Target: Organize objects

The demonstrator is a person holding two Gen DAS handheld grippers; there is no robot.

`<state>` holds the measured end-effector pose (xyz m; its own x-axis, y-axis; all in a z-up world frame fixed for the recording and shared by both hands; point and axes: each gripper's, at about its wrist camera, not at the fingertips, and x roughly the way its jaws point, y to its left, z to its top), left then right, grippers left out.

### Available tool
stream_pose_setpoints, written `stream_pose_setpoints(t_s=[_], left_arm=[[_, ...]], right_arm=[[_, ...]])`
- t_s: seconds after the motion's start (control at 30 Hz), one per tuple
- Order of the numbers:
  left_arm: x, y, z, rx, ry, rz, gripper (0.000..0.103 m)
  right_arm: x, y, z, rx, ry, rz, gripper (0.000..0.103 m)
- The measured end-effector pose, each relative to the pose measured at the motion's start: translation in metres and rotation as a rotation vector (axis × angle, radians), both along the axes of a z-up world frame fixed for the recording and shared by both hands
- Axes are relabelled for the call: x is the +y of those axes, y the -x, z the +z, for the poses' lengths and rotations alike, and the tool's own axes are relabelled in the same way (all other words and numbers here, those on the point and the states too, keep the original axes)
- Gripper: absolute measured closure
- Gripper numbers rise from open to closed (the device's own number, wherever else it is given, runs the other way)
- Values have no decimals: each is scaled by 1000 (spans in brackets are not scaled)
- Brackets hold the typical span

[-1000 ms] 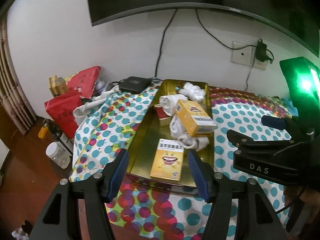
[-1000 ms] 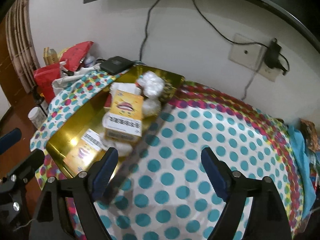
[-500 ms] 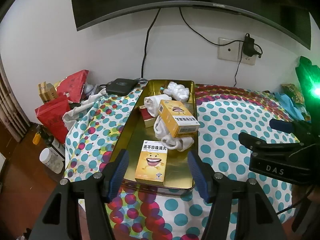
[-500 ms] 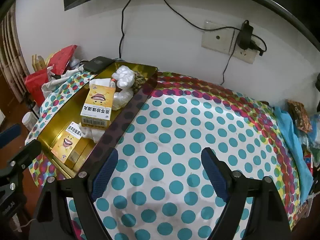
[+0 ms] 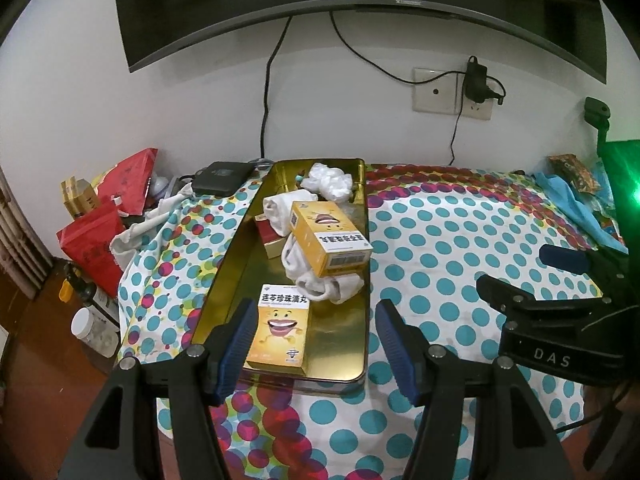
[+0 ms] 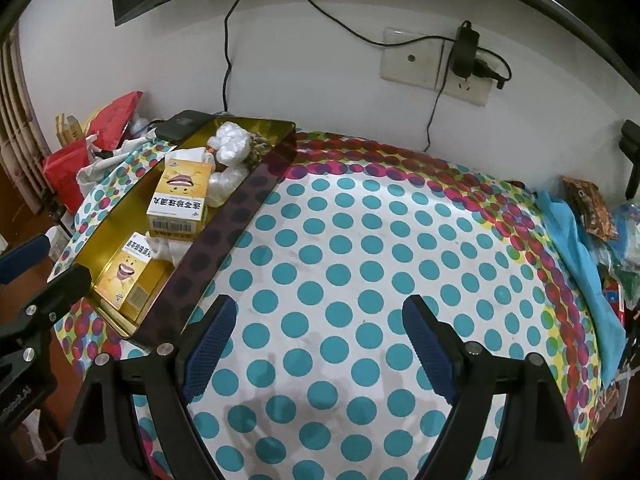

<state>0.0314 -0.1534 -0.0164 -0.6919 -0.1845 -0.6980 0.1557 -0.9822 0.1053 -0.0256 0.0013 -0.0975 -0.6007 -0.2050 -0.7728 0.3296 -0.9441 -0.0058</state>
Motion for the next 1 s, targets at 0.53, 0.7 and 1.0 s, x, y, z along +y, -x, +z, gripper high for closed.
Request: stream_pose_setpoints(t_s=[0.53,0.7,1.0], left_arm=[[14,6,1,-7,-15,-29,41],[19,10,-1,-20,4,-34,40],[11,5,-4,-33,-1,31,40]], right_arm=[[25,-14,6,3,39,-50,11],[32,-20,7,-3,50,-63,10],[30,-39,15,-6,10,-120,7]])
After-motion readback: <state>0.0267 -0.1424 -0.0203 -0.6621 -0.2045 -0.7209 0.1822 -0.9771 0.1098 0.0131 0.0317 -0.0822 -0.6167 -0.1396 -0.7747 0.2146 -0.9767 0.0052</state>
